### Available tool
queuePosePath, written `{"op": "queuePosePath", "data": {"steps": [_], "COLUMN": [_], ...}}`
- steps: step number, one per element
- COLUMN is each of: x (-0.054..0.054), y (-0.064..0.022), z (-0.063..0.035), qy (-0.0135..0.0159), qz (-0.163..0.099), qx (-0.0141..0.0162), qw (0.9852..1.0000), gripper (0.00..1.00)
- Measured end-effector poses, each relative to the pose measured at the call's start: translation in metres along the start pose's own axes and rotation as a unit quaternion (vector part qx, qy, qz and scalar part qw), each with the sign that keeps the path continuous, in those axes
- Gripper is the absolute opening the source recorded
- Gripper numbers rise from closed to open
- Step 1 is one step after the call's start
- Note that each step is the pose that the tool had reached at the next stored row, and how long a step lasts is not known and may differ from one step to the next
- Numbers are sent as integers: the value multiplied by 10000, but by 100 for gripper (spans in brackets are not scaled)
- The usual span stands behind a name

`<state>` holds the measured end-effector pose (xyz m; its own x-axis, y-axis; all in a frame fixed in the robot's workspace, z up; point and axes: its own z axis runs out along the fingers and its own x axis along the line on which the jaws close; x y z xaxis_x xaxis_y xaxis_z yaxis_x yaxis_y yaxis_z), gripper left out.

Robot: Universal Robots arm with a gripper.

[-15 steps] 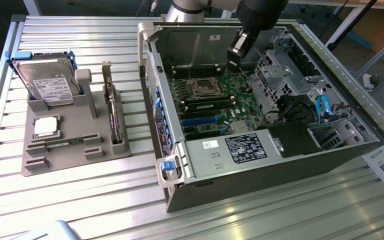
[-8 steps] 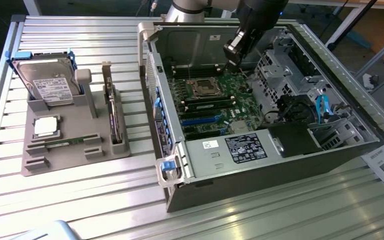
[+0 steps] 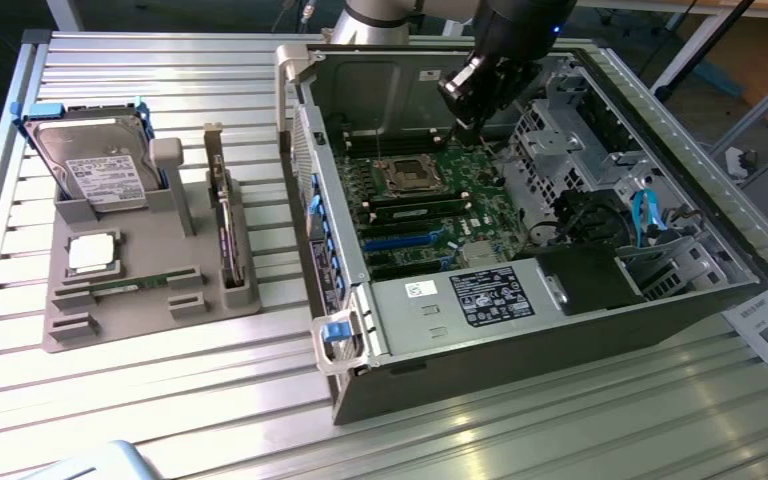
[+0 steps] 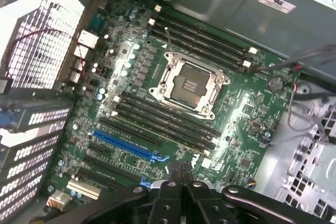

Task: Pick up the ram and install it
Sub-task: 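Press down the ram until it locks into place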

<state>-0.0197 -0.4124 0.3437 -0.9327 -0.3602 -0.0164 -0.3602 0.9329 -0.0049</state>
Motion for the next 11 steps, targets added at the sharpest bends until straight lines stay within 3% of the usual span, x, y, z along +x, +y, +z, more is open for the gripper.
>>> {"op": "queuePosePath", "data": {"steps": [4,9,11], "x": [0,0,0], "y": [0,0,0], "z": [0,0,1], "qy": [-1,-2,-3], "qz": [387,925,1153], "qx": [7,17,21], "qw": [9993,9957,9933], "gripper": [10,10,10]}}
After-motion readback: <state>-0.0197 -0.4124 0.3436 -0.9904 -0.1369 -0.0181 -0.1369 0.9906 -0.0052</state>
